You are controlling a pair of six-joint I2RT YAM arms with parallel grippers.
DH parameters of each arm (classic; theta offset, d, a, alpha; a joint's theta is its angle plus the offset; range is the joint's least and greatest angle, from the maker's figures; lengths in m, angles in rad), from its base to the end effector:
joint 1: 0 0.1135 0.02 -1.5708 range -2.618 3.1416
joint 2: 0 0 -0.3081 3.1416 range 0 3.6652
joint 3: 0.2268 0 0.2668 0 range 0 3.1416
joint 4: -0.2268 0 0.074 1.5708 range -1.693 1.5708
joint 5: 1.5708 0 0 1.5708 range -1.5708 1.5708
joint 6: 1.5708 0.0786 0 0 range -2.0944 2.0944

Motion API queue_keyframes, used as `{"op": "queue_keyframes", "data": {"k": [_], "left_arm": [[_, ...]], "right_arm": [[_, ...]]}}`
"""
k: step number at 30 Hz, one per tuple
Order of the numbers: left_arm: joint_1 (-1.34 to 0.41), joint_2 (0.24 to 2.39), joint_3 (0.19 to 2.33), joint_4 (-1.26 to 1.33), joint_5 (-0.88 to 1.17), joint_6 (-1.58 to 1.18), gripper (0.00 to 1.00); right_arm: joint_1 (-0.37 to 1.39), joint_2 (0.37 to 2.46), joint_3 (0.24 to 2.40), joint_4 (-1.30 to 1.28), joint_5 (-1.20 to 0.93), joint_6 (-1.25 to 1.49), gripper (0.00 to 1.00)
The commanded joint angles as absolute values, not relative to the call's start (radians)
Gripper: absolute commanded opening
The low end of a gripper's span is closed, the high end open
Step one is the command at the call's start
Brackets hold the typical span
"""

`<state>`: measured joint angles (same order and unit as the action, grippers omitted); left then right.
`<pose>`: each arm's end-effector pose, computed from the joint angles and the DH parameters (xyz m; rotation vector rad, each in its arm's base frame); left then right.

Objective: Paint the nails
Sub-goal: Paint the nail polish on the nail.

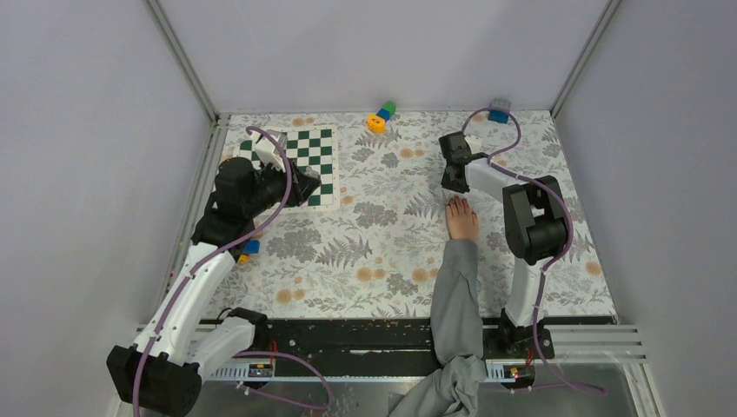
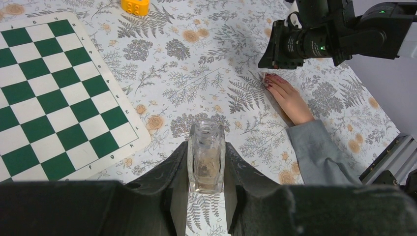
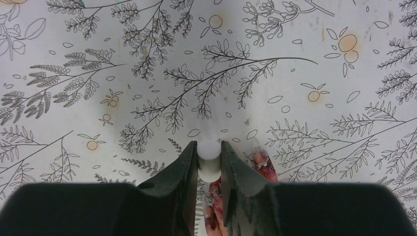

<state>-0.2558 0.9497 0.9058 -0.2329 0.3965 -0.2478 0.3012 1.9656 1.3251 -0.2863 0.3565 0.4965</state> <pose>0.2284 -0.0911 0.3725 0.2905 1.8638 -0.7139 0.4584 0.1137 0.1726 0.3800 2.3899 -0.0881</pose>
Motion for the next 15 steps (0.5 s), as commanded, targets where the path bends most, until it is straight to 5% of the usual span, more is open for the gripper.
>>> {"op": "queue_keyframes", "data": {"k": [1, 15], "left_arm": [[-0.251, 0.928, 0.930, -0.195, 0.405, -0.245, 0.00], [-0.250, 0.933, 0.968, -0.216, 0.388, -0.235, 0.00]], "right_arm": [[0.316, 1.972, 1.369, -0.322, 0.421, 0.506, 0.00], [0.315, 1.981, 1.387, -0.354, 0.457, 0.504, 0.00]]}}
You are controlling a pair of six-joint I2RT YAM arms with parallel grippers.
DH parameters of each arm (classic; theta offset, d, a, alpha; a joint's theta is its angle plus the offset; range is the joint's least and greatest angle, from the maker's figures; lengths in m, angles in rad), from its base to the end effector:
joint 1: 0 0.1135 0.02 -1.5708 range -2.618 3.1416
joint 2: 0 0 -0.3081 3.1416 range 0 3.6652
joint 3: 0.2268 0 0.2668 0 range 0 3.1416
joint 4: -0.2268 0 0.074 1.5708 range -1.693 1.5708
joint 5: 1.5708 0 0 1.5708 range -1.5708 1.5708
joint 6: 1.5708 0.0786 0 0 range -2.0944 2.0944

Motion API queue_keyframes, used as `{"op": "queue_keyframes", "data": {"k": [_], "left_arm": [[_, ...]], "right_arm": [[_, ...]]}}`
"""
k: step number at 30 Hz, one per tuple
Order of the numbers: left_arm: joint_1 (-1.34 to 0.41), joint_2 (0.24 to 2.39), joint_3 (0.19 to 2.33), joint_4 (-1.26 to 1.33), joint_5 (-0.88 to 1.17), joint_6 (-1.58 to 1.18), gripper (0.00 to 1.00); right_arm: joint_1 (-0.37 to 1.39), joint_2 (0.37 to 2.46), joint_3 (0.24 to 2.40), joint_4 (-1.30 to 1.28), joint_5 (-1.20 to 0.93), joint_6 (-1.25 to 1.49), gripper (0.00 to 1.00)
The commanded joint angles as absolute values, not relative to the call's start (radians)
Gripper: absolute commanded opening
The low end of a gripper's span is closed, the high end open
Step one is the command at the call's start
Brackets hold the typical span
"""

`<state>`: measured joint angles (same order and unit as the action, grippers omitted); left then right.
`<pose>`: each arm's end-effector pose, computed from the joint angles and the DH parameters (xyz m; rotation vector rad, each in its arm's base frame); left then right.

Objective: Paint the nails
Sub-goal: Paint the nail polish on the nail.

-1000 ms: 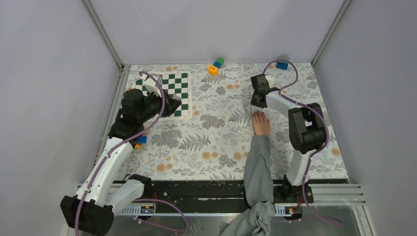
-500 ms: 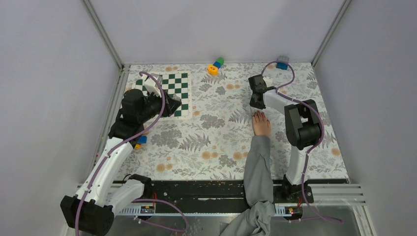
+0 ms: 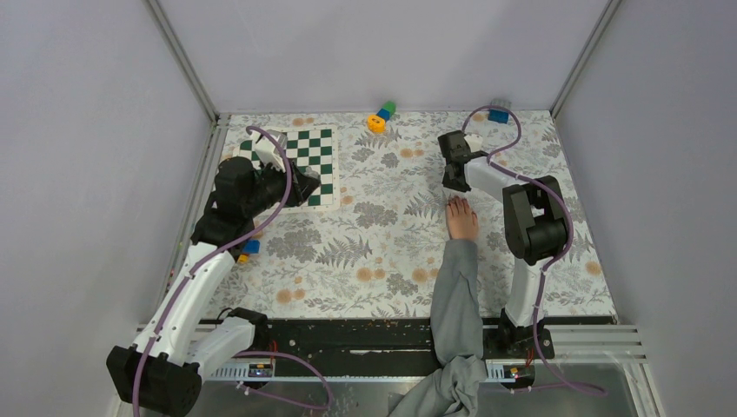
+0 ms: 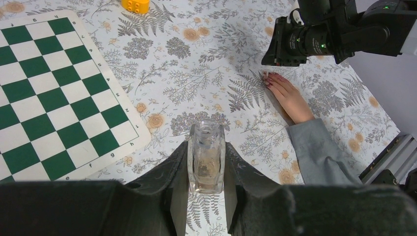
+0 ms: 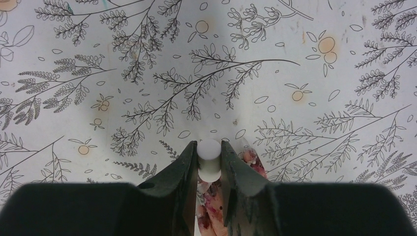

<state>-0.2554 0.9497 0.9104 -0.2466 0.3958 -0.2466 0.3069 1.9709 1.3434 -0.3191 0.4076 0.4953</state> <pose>0.2279 -0.0908 0.3725 0.2895 1.8728 -0.7124 0.4585 0.1126 0.1746 0.3870 2.3859 -0.1551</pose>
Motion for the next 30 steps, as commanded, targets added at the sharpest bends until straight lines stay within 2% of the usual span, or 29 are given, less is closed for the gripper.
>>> {"op": "queue_keyframes", "data": {"k": [1, 30], "left_arm": [[-0.250, 0.933, 0.970, -0.219, 0.386, -0.233, 0.00], [-0.251, 0.915, 0.963, -0.229, 0.344, -0.256, 0.00]], "right_arm": [[0.316, 1.981, 1.391, -0.358, 0.458, 0.507, 0.00], [0.345, 2.006, 1.425, -0.383, 0.493, 0.491, 0.00]]}}
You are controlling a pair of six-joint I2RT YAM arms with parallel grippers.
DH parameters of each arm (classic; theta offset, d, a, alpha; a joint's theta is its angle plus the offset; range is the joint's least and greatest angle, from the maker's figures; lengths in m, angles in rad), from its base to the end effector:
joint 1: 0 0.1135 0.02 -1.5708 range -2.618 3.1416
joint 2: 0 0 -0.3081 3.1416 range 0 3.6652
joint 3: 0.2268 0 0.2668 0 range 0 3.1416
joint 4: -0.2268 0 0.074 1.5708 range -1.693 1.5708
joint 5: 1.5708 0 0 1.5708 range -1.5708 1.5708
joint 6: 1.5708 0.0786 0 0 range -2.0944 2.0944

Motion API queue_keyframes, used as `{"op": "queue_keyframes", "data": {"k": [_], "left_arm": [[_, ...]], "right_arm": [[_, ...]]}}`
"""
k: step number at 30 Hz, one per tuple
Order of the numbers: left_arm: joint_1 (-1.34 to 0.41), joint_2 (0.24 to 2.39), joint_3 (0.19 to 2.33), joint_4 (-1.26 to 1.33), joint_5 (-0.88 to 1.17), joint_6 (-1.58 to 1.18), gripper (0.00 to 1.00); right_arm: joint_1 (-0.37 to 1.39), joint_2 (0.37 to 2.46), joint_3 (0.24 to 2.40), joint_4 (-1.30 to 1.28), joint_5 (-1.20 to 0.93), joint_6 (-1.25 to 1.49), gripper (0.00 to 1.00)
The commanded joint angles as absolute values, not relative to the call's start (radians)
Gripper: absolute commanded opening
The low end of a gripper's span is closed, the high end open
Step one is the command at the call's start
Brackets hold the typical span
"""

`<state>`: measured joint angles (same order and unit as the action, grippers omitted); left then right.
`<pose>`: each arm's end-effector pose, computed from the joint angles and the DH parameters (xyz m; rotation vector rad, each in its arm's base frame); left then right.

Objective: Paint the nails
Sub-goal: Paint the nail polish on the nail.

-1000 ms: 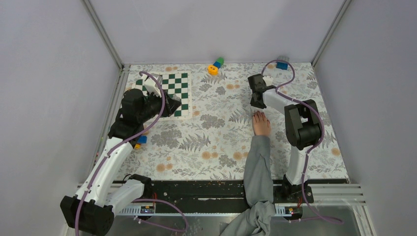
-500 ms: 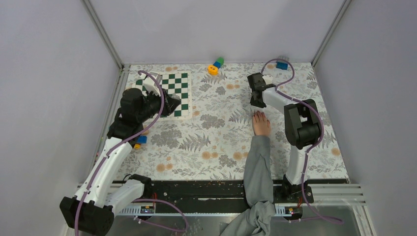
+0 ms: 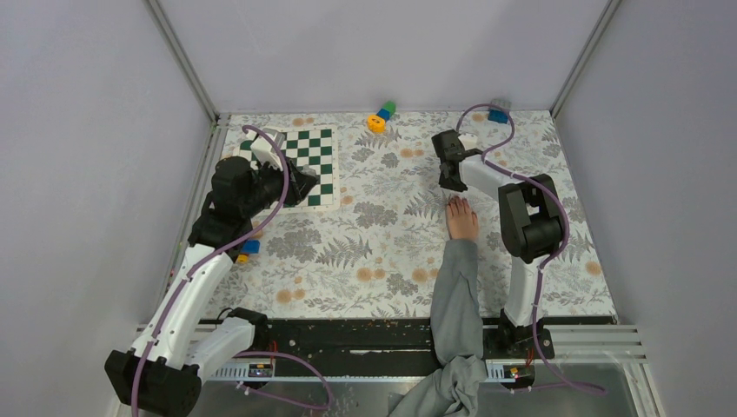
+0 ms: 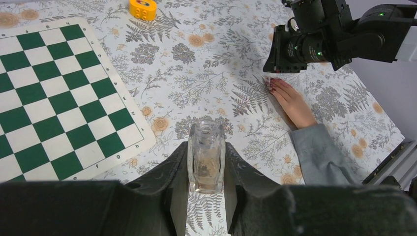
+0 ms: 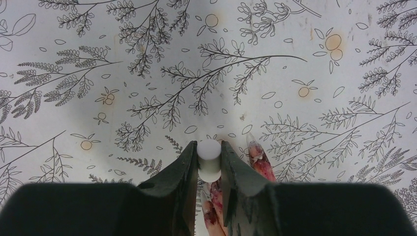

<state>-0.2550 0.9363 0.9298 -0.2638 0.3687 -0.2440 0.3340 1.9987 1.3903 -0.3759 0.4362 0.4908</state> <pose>0.2248 -0.0879 0.3806 0.2740 1.8579 -0.6852 0.4604 0.1246 0.1735 0.3526 2.4106 -0.1994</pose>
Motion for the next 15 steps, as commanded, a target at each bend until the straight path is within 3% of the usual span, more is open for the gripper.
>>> {"op": "queue_keyframes", "data": {"k": [1, 15], "left_arm": [[-0.251, 0.916, 0.965, -0.230, 0.343, -0.259, 0.00], [-0.250, 0.919, 0.978, -0.221, 0.322, -0.290, 0.00]], "right_arm": [[0.345, 2.004, 1.427, -0.383, 0.496, 0.489, 0.00], [0.342, 2.022, 1.492, -0.430, 0.480, 0.455, 0.00]]}}
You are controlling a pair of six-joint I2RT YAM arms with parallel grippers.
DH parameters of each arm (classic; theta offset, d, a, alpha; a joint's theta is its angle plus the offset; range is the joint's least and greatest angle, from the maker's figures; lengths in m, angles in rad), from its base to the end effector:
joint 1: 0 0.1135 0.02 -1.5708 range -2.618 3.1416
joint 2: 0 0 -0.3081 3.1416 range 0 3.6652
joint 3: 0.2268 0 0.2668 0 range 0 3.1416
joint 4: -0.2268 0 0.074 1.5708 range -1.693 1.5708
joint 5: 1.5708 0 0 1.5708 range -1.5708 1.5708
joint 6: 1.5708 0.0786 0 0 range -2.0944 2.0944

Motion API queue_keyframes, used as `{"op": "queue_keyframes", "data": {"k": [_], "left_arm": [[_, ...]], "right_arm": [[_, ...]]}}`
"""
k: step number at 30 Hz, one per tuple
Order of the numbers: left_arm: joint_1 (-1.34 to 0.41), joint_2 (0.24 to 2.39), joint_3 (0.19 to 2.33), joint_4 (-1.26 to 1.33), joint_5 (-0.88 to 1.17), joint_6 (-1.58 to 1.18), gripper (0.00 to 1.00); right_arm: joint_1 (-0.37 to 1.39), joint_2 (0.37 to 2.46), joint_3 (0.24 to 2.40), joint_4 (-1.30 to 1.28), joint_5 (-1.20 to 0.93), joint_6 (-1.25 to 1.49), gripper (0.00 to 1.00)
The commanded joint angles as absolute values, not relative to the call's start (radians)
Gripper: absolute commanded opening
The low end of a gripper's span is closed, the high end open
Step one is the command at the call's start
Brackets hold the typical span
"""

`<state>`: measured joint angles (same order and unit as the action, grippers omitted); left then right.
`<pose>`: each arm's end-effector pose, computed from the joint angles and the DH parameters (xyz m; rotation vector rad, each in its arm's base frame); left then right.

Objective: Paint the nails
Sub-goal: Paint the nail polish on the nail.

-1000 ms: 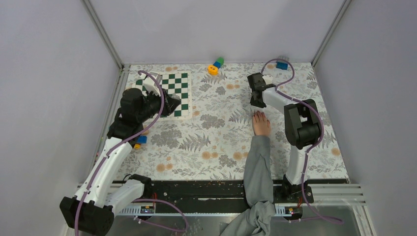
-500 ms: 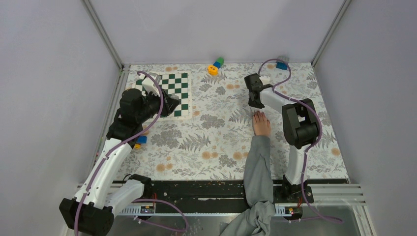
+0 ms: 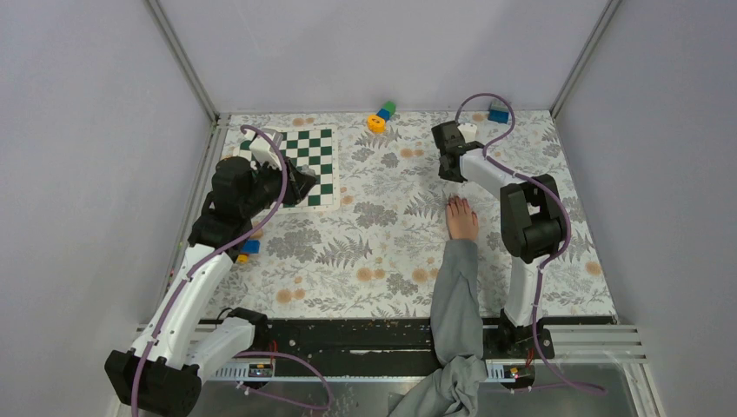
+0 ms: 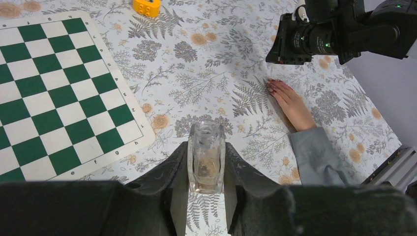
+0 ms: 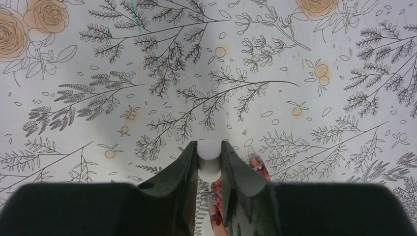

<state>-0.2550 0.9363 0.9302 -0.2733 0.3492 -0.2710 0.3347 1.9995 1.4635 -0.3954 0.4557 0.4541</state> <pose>0.2253 -0.0865 0.3793 0.2339 1.8747 -0.6858 0.4728 0.1278 0.1965 0.3242 2.3632 -0.2066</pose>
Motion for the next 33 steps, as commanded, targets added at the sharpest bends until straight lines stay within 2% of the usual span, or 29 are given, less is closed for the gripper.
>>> {"op": "queue_keyframes", "data": {"k": [1, 33], "left_arm": [[-0.250, 0.919, 0.979, -0.223, 0.322, -0.290, 0.00], [-0.250, 0.891, 0.945, -0.215, 0.303, -0.327, 0.00]], "right_arm": [[0.342, 2.024, 1.489, -0.430, 0.475, 0.459, 0.00], [0.347, 2.042, 1.493, -0.424, 0.484, 0.403, 0.00]]}}
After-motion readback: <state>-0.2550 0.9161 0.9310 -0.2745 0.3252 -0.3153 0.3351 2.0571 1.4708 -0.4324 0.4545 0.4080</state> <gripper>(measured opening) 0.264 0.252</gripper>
